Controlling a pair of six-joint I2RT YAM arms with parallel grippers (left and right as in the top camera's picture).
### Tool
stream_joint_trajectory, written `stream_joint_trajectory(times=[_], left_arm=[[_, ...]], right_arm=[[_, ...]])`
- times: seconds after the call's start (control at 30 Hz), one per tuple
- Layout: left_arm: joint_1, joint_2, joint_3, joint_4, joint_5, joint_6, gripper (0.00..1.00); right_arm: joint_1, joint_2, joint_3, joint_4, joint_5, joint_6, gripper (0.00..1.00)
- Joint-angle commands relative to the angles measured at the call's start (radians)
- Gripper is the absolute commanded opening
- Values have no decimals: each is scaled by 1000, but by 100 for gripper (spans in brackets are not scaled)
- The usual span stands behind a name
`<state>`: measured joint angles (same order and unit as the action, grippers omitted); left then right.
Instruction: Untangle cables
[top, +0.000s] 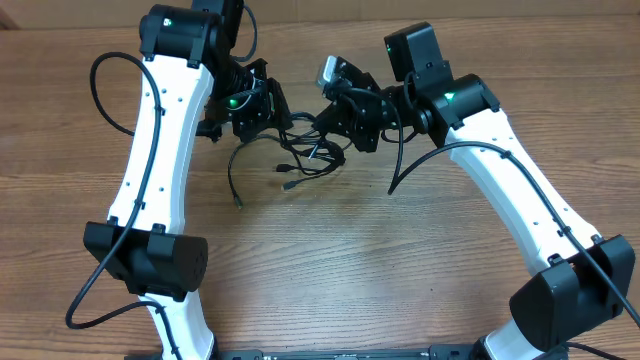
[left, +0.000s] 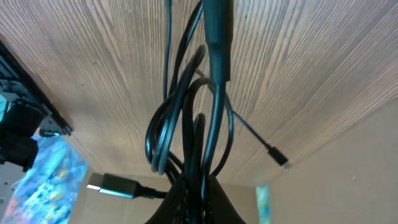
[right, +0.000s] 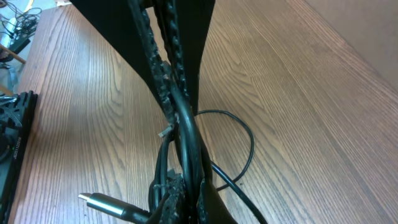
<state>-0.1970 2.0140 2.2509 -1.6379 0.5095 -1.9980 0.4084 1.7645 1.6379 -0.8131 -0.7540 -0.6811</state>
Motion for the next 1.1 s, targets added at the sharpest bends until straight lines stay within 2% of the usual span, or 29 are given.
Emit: stream_joint_trajectory(times=[0.0,0.27,0.37,0.4,0.43,0.53,0.6,0.7,0.77,0.87,0.9,0.93,0.97,1.0,1.07], left_arm=[[9,-23,7,3,-119,-71,9],[9,-23,7,10,-169,-79,11],[9,-23,7,13,-97,-66,9],[9,-23,7,13,-70,-64,7],[8,-23,7,14,-58,-63,7],[9,-23,7,15,-20,-44,4],[8,-23,7,10,-79,-43,5],[8,-23,7,-11,-193,-41,6],[8,-23,7,-32,-288,-40,8],[8,-23,7,-52,-463,-4,15],[7,-23,7,-52,-557,53,19],[7,-23,7,-52,-606,93,25],[7,-23,7,-52,-639,128,36],[7,-23,7,-52,-664,151,41],[8,-23,7,-52,-728,216,59]], right_arm=[[0,-29,11,-5,-25,-2,4],[0,-29,11,-4,-25,-2,4],[0,-29,11,-1,-24,-2,6],[0,-29,11,-1,-23,-2,28],[0,-29,11,-1,-23,-2,40],[0,-29,11,-4,18,-1,53],[0,-29,11,-22,52,-1,89],[0,-29,11,-51,59,-2,100],[0,-27,11,-68,63,-2,100],[0,-16,11,-78,79,-1,100],[0,-4,11,-79,90,-1,100],[0,9,11,-75,103,0,100],[0,20,11,-75,111,1,100],[0,40,11,-70,127,26,100],[0,80,11,-22,174,159,100]])
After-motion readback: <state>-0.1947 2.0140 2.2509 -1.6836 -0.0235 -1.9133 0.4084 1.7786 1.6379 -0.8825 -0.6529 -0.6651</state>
